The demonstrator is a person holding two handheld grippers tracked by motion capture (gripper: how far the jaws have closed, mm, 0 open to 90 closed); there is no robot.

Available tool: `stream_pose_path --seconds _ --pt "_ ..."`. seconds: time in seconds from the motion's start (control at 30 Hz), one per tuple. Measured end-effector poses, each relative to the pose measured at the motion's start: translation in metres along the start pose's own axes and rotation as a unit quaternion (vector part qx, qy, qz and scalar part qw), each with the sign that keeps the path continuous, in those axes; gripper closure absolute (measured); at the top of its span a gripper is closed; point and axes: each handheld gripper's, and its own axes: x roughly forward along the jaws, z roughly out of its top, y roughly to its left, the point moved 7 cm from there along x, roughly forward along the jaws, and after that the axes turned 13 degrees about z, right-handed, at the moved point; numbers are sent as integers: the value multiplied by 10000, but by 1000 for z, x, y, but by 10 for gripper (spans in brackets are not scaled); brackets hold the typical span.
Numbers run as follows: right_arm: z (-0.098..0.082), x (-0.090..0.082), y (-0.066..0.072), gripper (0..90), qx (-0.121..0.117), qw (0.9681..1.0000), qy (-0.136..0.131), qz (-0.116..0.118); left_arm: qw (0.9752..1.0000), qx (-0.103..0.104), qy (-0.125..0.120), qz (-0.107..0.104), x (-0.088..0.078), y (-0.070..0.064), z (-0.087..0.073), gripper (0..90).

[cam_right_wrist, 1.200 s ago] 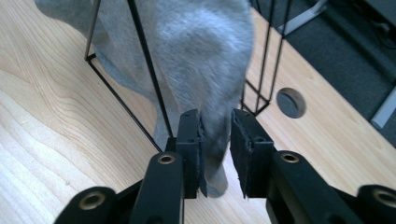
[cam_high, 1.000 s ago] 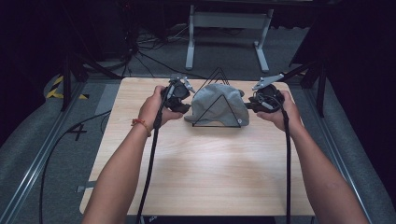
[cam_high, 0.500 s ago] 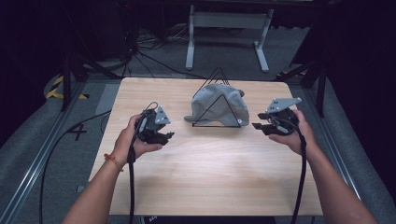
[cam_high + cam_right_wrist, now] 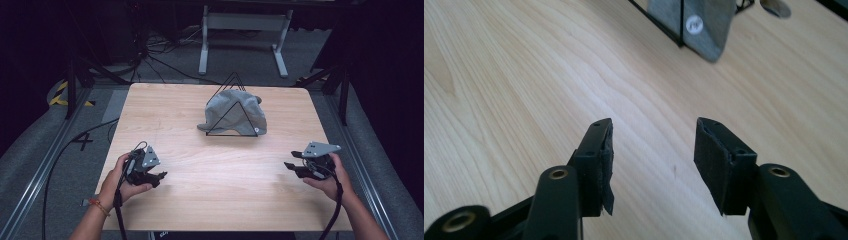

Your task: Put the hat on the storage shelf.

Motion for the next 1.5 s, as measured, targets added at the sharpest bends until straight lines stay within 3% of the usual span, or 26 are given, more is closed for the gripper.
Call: stream_pose_path --seconds 0.1,0.17,0.27,0.3,0.33,0.47,0.63,0.77,0.87,0.93,1.5 --pt "-21 -3 -2 485 195 9998 -50 -27 10000 -79 -19 -46 2 -2 -11 286" --pt "-38 -6 -6 459 306 9994 17 -189 9996 -224 -62 -171 6 -4 -20 281" --pt "-56 -7 -8 426 583 9982 -17 -159 9992 -307 -26 -254 10 -5 -30 271" --pt "-56 -7 -8 426 583 9982 -17 -159 9992 -307 -26 -254 10 -5 -30 267" --pt "-67 -8 -10 416 752 9969 -86 -203 9989 -351 -24 -294 10 -4 -33 265" --pt "-77 -8 -10 391 861 9960 -112 -203 9976 -560 -29 -404 12 -4 -43 250" --pt "-90 -8 -11 348 1081 9937 -246 -154 9928 -1020 -191 -598 12 -4 -52 223" --pt "-96 -7 -12 324 1191 9923 -283 -176 9908 -1159 -349 -601 12 -4 -55 215" --pt "-98 -6 -13 265 1349 9896 -448 -195 9922 -1082 -360 -496 12 -2 -57 196" --pt "-99 -6 -14 247 1416 9885 -466 -235 9910 -1177 -351 -529 12 -4 -57 196" --pt "-100 -6 -15 230 1442 9882 -437 -284 9904 -1272 -290 -466 12 -3 -57 167"
